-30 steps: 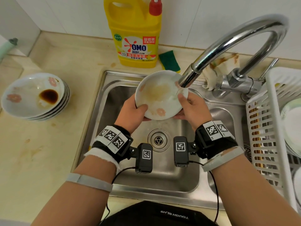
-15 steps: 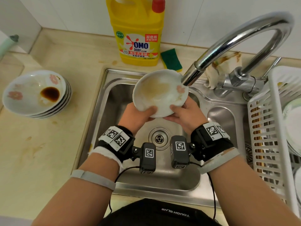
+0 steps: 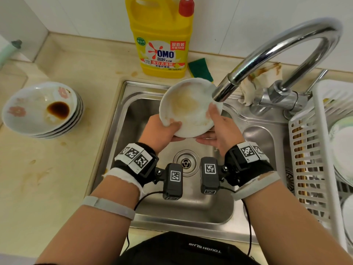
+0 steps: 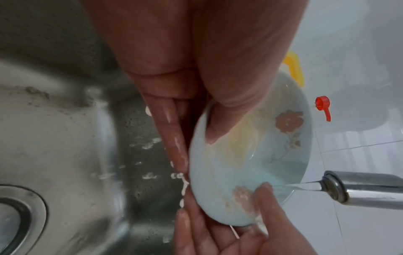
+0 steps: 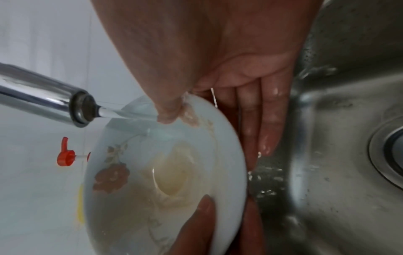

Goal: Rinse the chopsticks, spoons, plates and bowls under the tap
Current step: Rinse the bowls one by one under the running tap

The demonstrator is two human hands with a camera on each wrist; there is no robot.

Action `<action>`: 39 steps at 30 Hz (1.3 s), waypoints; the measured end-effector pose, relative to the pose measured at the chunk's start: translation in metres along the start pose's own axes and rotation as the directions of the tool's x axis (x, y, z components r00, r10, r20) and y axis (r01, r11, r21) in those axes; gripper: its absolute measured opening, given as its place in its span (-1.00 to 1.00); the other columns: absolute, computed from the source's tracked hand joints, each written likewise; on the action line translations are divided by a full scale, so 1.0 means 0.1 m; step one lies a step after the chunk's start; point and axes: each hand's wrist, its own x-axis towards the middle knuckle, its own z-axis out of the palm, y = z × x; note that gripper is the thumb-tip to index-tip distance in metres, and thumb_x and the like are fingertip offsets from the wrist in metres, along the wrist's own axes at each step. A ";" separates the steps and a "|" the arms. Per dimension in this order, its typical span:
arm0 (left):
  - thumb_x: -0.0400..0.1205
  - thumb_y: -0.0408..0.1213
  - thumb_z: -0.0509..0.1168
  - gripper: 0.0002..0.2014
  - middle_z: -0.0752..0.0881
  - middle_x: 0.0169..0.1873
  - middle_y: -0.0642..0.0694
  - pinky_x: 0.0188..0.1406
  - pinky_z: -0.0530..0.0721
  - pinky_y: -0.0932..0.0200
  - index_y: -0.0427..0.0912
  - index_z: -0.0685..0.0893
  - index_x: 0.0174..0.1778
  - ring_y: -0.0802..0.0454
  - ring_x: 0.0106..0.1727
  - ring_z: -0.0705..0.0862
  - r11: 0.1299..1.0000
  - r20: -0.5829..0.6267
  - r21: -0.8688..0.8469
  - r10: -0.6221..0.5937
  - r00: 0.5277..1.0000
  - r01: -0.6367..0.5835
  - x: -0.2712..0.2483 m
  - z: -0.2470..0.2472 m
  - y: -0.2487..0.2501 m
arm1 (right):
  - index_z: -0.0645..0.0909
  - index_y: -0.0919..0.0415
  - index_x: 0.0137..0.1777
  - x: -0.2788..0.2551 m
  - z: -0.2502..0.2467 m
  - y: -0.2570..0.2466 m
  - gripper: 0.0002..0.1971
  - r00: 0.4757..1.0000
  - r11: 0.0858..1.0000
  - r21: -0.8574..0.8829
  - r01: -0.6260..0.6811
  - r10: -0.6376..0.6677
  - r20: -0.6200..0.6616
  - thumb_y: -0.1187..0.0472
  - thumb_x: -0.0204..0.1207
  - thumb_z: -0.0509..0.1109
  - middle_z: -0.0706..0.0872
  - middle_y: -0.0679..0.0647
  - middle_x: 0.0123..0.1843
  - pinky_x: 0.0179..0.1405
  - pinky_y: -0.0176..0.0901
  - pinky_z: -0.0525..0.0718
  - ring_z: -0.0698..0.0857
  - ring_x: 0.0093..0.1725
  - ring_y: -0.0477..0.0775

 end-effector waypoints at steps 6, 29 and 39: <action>0.70 -0.46 0.34 -0.74 0.76 0.07 -0.08 -0.18 0.84 0.16 -0.27 0.65 0.31 -0.01 0.09 0.77 0.993 0.003 0.106 0.048 0.999 -0.048 0.01 -0.03 0.05 | 0.68 0.19 0.07 -0.01 -0.02 -0.01 -0.62 0.999 0.999 -0.042 0.002 0.000 0.043 -0.14 0.74 0.29 0.86 0.22 -0.01 -0.01 0.10 0.86 0.89 -0.08 0.24; 0.69 -0.33 0.36 -0.78 0.79 0.05 -0.11 -0.09 0.86 0.12 -0.23 0.71 0.25 0.01 0.08 0.78 0.915 0.001 0.385 0.132 0.991 -0.122 0.04 -0.16 -0.01 | 0.63 -0.08 0.19 0.03 -0.06 -0.03 -0.84 0.991 0.963 -0.232 0.134 -0.124 0.058 0.19 0.70 0.40 0.82 0.08 0.09 -0.02 0.17 0.87 0.86 0.00 0.20; 0.65 -0.29 0.39 -0.81 0.80 -0.04 -0.17 0.08 0.82 -0.20 -0.24 0.72 0.16 -0.09 0.01 0.78 0.869 -0.015 0.478 0.149 0.989 -0.124 0.02 -0.16 0.01 | 0.60 -0.10 0.12 0.05 -0.09 -0.06 -0.74 0.973 0.907 -0.359 0.219 -0.175 0.153 0.34 0.69 0.33 0.79 0.00 0.13 -0.06 0.10 0.88 0.81 0.11 0.09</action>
